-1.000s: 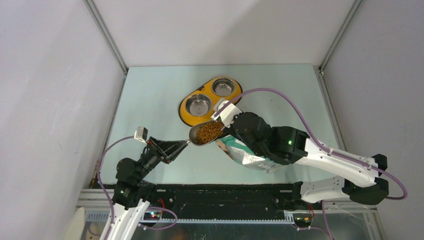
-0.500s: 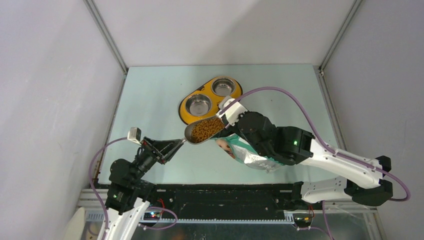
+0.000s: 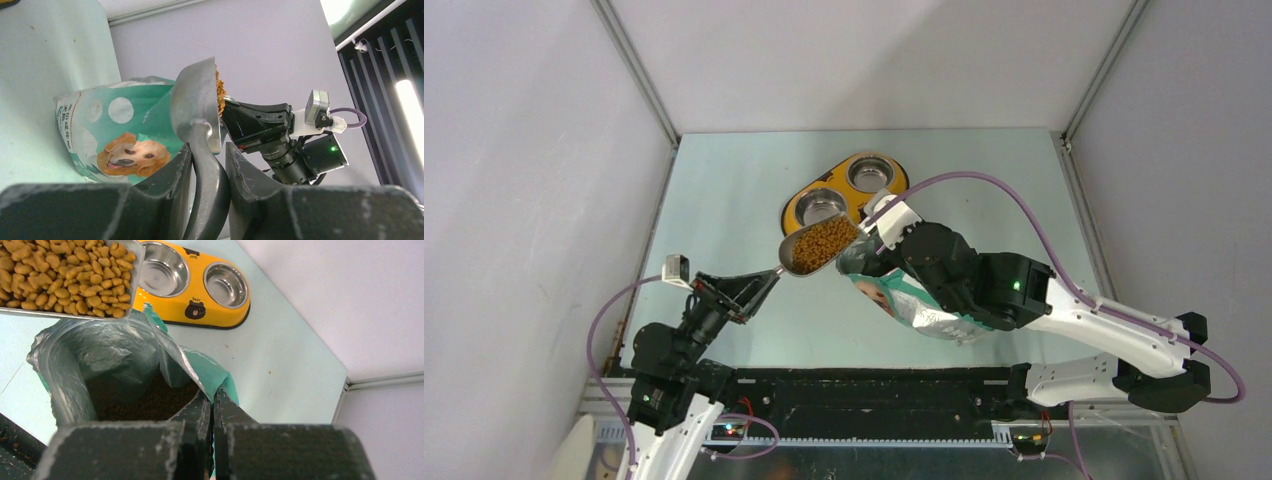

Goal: Serve the pet food
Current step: Collect the pet food from the pet food bag, then pour the pet food into the pet food bowl.

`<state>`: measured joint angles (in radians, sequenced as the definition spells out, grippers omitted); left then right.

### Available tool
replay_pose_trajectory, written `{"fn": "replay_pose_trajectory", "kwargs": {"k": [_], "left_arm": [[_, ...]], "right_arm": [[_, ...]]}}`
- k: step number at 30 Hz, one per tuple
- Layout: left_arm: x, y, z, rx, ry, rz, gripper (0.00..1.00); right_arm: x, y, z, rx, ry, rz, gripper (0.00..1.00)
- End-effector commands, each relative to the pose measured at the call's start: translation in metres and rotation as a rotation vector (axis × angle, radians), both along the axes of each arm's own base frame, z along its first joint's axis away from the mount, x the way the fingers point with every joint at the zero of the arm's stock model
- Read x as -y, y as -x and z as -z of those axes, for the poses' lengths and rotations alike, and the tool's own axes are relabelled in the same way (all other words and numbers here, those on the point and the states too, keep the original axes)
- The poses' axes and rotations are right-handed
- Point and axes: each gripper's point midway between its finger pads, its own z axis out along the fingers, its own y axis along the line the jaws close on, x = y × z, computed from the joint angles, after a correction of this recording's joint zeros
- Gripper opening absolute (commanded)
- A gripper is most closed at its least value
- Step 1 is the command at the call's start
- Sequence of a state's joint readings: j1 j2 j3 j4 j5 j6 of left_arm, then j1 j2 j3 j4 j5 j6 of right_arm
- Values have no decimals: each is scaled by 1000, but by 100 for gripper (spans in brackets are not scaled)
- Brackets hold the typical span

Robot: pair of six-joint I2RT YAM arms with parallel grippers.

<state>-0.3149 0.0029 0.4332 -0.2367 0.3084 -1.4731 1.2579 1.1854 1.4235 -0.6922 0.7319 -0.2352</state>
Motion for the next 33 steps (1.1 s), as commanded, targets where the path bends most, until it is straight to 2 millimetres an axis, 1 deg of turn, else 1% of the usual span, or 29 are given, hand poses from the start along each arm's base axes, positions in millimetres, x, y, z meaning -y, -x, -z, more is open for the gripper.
{"fn": "replay_pose_trajectory", "kwargs": {"k": [1,4,6,9,12,13,14,15,16,17,18,19,20,21,22,23,24,26,29,30,31,33], "left_arm": [[-28,64,-71,361,136,-43,0],[-32,66,-78,388,154,-60,0],[-38,67,-87,418,176,-91,0],[-46,65,-97,438,181,-149,0],[-49,56,-100,419,164,-184,0],[-47,49,-97,402,164,-186,0],[-49,51,-104,422,196,-183,0],[-46,41,-99,407,204,-183,0],[-48,44,-106,439,242,-179,0],[-46,33,-100,419,246,-179,0],[-47,34,-105,435,274,-176,0],[-45,24,-101,411,272,-178,0],[-45,24,-105,425,283,-175,0],[-43,18,-103,408,280,-173,0],[-41,16,-105,412,283,-168,0],[-38,8,-104,392,274,-167,0],[-38,8,-106,394,273,-164,0],[-36,0,-105,360,256,-173,0],[-34,-16,-94,278,223,-195,0],[-33,-20,-88,242,207,-202,0],[-33,-28,-78,191,188,-219,0],[-36,-34,-72,164,166,-248,0]], "right_arm": [[8,-4,-77,97,-275,58,0],[9,-4,-78,97,-281,63,0],[10,-4,-78,96,-281,68,0],[12,-3,-77,94,-285,74,0],[14,-3,-75,92,-282,82,0],[16,-3,-75,94,-285,90,0],[16,-3,-73,92,-283,91,0],[17,-2,-74,93,-288,94,0],[18,-2,-72,92,-286,93,0],[18,-2,-72,94,-291,92,0],[19,-1,-71,94,-290,93,0],[20,-1,-70,95,-292,94,0],[21,-1,-69,94,-292,97,0],[22,-1,-69,94,-293,98,0],[24,-1,-68,93,-294,102,0],[24,-1,-66,93,-292,104,0],[26,-1,-66,92,-293,108,0],[28,-1,-65,89,-290,115,0],[31,0,-62,87,-289,124,0],[32,0,-62,85,-291,128,0],[33,0,-61,84,-288,130,0],[36,0,-59,83,-287,138,0]]}}
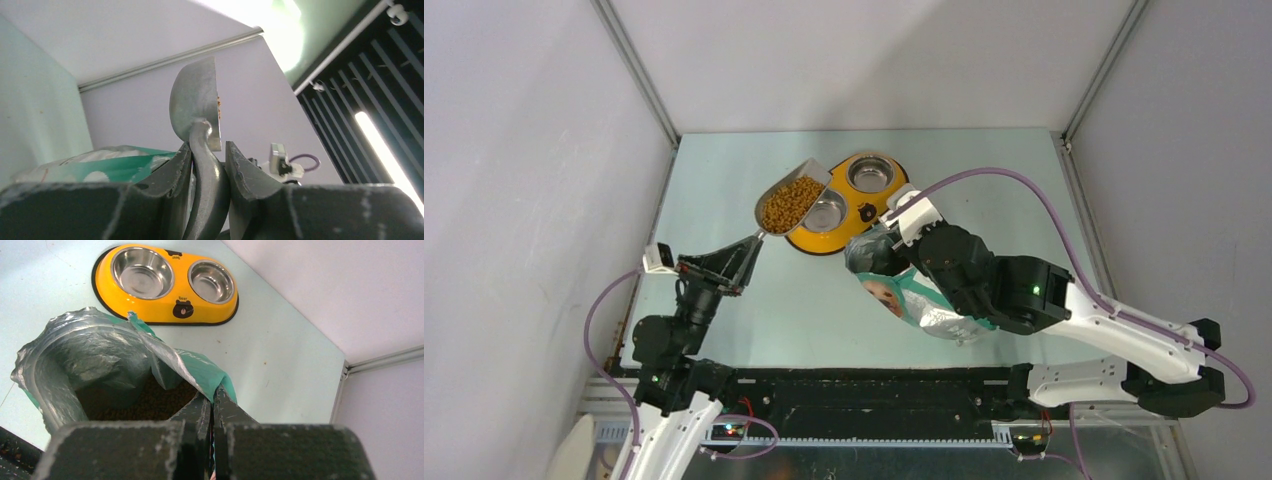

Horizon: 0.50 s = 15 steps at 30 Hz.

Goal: Serve the pet food
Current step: Pour the pet food into the pet food bowl.

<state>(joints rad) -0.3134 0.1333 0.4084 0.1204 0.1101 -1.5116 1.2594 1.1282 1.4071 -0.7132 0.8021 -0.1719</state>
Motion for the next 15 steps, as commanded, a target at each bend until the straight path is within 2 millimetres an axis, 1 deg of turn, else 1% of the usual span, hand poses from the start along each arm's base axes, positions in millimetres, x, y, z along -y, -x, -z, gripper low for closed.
{"fn": "replay_pose_trajectory", "kwargs": {"k": [1,3,4,5,6,7,8,9,10,11,13,14,15], "left_arm": [[-13,-3,-16,-5,15,-76,0],[-16,-10,-10,-31,-3,-110,0],[-21,-16,-3,-60,-16,-150,0],[-22,-21,-1,-77,-25,-163,0],[-23,-27,7,-108,-44,-180,0],[-20,-35,16,-139,-59,-182,0],[-18,-37,14,-125,-50,-176,0],[-15,-47,25,-158,-60,-172,0],[-15,-51,25,-151,-61,-181,0],[-14,-59,35,-182,-77,-191,0],[-16,-71,47,-206,-122,-228,0],[-15,-74,48,-207,-126,-233,0],[-15,-81,56,-227,-142,-244,0]], "right_arm": [[14,-1,-50,80,-224,62,0],[17,-1,-48,76,-224,68,0],[19,-1,-47,74,-226,73,0],[21,-2,-46,73,-224,78,0],[22,-2,-45,72,-224,79,0],[24,-3,-43,72,-222,85,0],[25,-4,-41,71,-215,86,0],[26,-5,-41,72,-211,92,0],[27,-6,-40,75,-206,100,0],[29,-7,-39,77,-202,106,0],[30,-9,-38,82,-201,116,0],[31,-10,-38,83,-205,116,0],[32,-11,-38,83,-205,123,0]]}}
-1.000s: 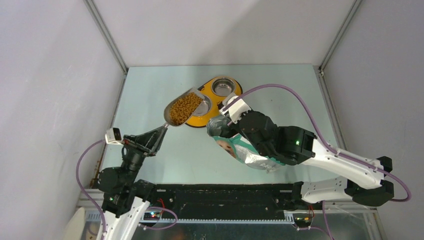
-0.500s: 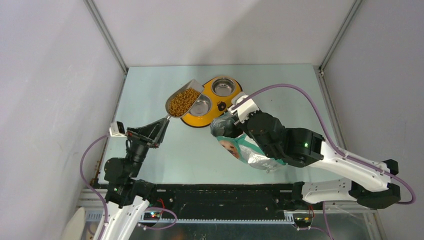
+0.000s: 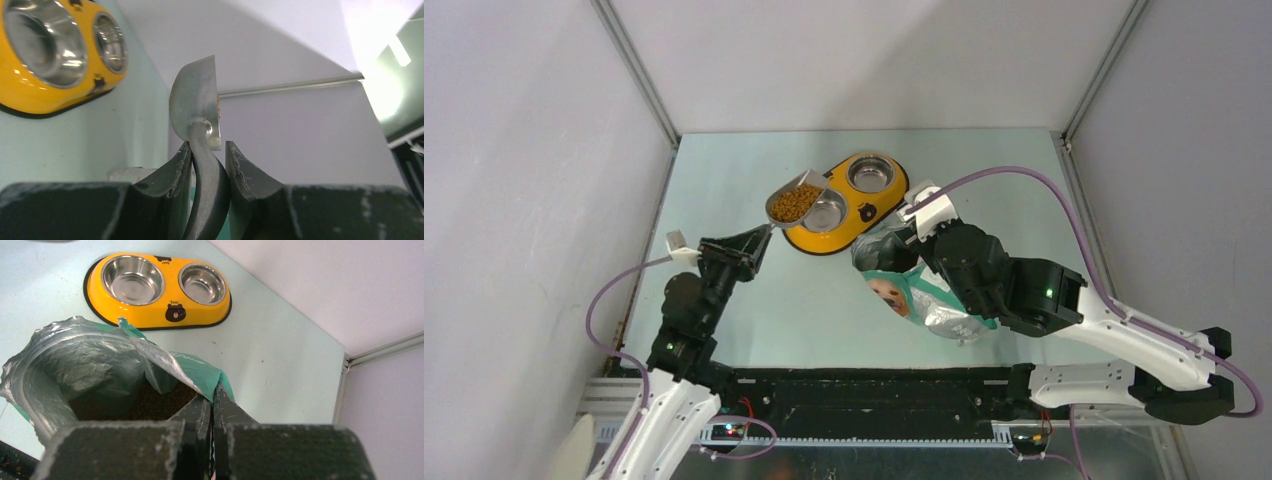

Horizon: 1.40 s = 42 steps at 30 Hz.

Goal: Serve the pet food
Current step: Pour the pet food into the pet food bowl.

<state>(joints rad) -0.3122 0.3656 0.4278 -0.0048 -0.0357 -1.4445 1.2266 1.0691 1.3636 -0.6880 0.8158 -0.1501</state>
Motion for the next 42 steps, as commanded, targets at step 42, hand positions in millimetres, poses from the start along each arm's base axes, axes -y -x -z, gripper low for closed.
{"fn": "replay_pose_trajectory", "kwargs": {"k": [42], "left_arm": [[-9,-95,89,-283,-421,-149,0]], "right_arm": [[34,-15,8,20,-315,110,0]]}}
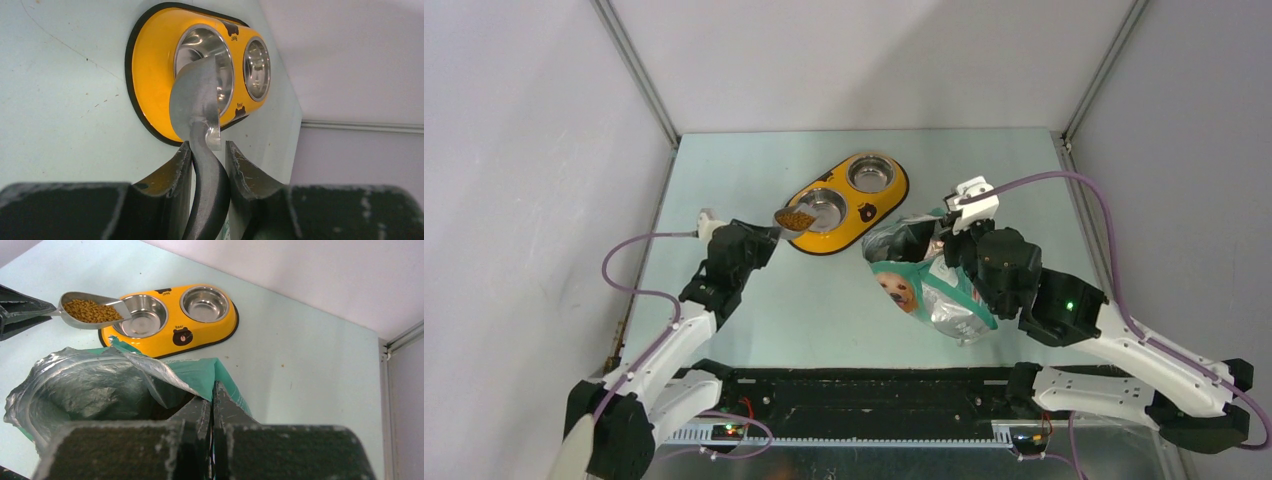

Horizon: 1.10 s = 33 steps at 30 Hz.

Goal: Serve the pet food
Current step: Pour the pet food into the pet food bowl.

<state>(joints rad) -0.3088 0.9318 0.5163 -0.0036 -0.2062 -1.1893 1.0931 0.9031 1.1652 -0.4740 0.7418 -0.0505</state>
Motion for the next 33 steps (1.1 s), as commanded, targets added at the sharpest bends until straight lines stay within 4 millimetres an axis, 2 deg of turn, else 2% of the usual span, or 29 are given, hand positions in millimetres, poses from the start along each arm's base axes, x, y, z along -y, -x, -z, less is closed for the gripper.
{"fn": "replay_pose_trajectory", "kwargs": {"k": [1,7,20,26,29,33], "left_arm": [[1,-19,-35,98,-13,-1,0],[2,-30,-40,61,-75,6,0],[12,-46,-22,-42,-140,58,0],[17,-54,-26,-61,-159,79,0],[18,-57,-16,-131,-214,100,0],[23,-65,-19,-149,-233,121,0]], "right_arm": [[6,-1,4,3,-58,20,0],[4,-1,12,9,-91,-5,0],[-8,6,14,-1,-124,-93,0],[-9,8,14,-3,-126,-107,0],[-14,9,17,-14,-118,-130,0],[-13,8,18,-13,-114,-117,0]]}}
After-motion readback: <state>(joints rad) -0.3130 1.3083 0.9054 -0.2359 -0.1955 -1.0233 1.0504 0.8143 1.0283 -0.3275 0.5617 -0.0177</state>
